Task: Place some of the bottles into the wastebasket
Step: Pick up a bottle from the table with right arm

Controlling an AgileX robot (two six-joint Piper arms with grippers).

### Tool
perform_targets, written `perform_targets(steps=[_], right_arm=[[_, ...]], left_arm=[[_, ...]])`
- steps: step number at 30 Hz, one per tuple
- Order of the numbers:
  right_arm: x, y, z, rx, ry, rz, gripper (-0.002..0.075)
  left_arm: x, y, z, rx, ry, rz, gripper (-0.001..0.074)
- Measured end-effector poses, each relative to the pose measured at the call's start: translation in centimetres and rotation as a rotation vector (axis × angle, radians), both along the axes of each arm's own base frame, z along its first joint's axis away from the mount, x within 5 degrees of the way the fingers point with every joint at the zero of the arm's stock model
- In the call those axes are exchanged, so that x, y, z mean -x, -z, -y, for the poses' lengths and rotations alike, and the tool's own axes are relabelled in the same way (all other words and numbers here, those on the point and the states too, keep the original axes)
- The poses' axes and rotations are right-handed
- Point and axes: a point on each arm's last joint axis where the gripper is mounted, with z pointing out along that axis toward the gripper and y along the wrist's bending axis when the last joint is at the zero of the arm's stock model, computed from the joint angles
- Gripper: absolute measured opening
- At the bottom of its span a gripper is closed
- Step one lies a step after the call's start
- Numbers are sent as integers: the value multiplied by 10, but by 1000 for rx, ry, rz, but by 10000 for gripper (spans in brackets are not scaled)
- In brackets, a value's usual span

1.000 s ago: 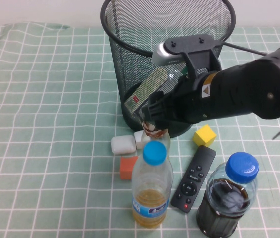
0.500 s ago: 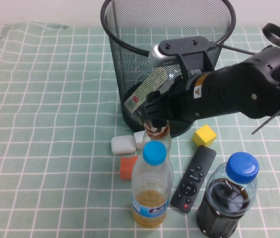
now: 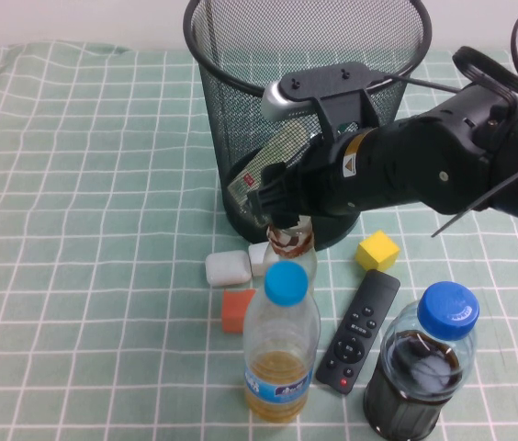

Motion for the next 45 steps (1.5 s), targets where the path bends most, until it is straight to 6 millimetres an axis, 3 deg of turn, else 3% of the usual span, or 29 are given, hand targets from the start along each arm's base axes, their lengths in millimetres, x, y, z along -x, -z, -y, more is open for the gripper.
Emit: perform_targets(steps=[7,16,33,45], right_arm=[[3,1,2,26,1,-31,489],[15,-17,10,24,-4,-22,486],[9,2,-3,72,-11,-12,486],[6,1,-3,73,-8,19,480]], left_arm=[[0,0,0,0,0,0,0],[0,0,0,0,0,0,0],[0,0,0,0,0,0,0],[0,0,0,0,0,0,0]])
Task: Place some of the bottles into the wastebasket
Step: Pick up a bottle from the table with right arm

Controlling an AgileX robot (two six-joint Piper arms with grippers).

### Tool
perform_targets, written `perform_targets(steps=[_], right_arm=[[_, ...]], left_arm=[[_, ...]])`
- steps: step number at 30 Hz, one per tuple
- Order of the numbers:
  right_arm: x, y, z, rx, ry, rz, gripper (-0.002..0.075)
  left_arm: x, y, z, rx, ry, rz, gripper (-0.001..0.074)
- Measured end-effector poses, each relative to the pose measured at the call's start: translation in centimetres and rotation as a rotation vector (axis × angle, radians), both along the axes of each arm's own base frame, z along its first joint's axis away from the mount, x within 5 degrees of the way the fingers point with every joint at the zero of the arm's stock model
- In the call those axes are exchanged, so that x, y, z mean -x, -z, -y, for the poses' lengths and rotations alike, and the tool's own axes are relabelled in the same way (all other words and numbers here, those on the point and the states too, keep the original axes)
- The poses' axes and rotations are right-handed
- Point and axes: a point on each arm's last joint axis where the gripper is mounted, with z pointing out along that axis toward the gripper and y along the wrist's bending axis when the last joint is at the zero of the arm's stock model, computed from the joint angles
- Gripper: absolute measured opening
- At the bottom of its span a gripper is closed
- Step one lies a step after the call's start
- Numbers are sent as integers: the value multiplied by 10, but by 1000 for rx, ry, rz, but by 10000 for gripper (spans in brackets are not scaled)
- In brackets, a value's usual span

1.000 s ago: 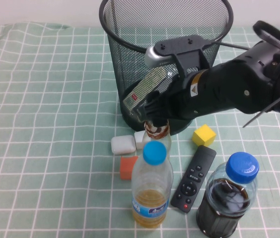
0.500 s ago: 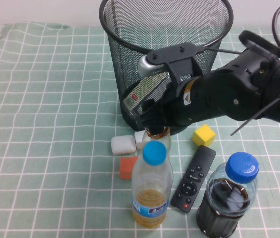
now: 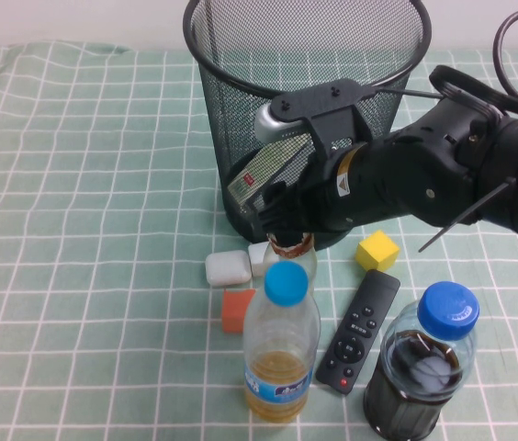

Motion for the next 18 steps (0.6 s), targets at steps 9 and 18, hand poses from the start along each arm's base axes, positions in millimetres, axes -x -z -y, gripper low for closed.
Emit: perform_targets(steps=[9,18], right_arm=[[0,1,0,7,2,-8,367],[4,0,1,40,-17,-13,183]], left_arm=[[0,0,0,0,0,0,0],[0,0,0,0,0,0,0]])
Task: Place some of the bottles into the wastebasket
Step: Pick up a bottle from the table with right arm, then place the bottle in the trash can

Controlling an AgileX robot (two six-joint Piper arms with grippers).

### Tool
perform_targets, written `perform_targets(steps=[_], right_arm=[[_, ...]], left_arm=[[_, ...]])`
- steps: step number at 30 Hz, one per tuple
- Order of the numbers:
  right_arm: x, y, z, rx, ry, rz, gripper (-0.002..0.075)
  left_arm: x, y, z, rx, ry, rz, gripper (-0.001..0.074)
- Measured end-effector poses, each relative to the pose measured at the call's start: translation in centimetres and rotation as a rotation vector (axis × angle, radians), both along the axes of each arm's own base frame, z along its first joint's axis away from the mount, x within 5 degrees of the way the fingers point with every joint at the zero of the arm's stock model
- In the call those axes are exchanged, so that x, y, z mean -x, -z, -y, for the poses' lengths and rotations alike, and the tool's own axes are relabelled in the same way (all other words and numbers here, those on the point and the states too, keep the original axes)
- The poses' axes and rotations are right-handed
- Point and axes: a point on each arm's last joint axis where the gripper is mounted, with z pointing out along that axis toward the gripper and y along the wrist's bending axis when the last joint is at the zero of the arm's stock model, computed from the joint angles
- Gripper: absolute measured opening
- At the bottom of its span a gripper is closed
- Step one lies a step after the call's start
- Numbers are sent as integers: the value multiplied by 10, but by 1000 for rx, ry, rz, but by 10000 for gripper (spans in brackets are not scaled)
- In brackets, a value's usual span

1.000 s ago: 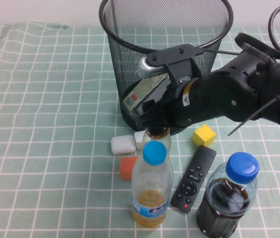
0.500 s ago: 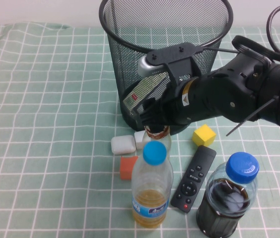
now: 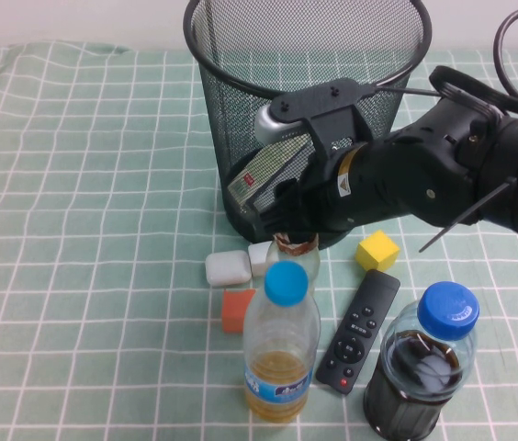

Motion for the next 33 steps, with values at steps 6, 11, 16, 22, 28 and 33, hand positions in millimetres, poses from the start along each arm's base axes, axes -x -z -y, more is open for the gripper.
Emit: perform_targets(steps=[6,11,16,22,28,33], right_arm=[[8,-18,9,-7,0,31,46],[22,-40,21,-16,9,53,43],[41,-67,38,-49,18,86,43],[69,-105,63,-131,22,168,43],[105,-138,87,-260,-7,205,43],[133,-166,106,-377,-56,317,43]], left_arm=[[0,0,0,0,0,0,0],[0,0,0,0,0,0,0],[0,0,0,0,0,0,0],[0,0,0,0,0,0,0],[0,0,0,0,0,0,0],[0,0,0,0,0,0,0]])
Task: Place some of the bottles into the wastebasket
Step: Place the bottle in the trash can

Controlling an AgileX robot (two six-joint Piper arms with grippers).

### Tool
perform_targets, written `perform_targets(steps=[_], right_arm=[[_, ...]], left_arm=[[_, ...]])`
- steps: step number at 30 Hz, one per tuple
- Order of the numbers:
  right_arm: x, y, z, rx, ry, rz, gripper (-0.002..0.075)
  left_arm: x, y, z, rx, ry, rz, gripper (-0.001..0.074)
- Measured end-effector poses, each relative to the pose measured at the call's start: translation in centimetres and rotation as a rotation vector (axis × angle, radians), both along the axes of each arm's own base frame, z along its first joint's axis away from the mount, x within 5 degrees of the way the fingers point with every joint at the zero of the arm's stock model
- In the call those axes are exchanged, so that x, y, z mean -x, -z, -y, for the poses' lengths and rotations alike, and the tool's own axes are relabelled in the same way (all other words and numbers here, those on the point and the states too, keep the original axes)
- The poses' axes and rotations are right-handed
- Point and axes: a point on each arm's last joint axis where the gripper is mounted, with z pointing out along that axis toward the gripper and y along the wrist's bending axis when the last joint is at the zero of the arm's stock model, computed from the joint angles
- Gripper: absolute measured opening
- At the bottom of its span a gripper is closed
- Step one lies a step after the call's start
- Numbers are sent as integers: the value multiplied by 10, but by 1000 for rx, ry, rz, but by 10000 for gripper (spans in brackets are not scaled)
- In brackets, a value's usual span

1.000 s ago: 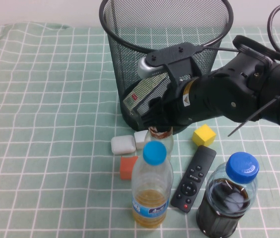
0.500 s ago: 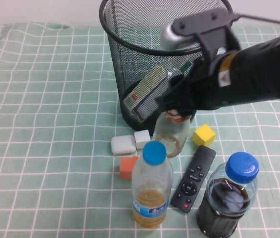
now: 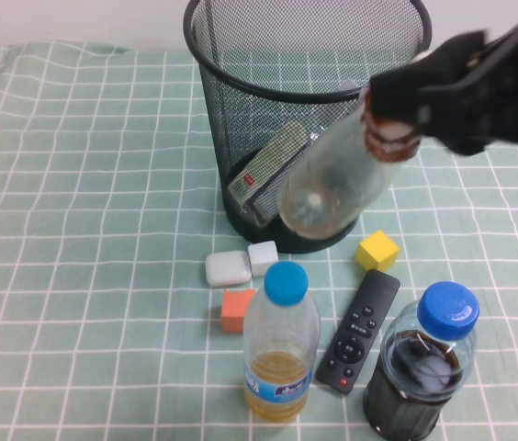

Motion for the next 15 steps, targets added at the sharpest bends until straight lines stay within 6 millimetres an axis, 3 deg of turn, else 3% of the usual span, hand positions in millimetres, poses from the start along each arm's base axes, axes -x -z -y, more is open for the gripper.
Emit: perform_targets(steps=[3,9,12,15], right_arm=[[7,-18,9,-63,16,147,43],[4,-48,13,-172,60,489,43],[-14,-54,14,-165,119,483,43],[-47,-52,14,-138,203,415,43]], left_arm=[[0,0,0,0,0,0,0],[0,0,0,0,0,0,0],[0,0,0,0,0,0,-1],[0,0,0,0,0,0,-1]])
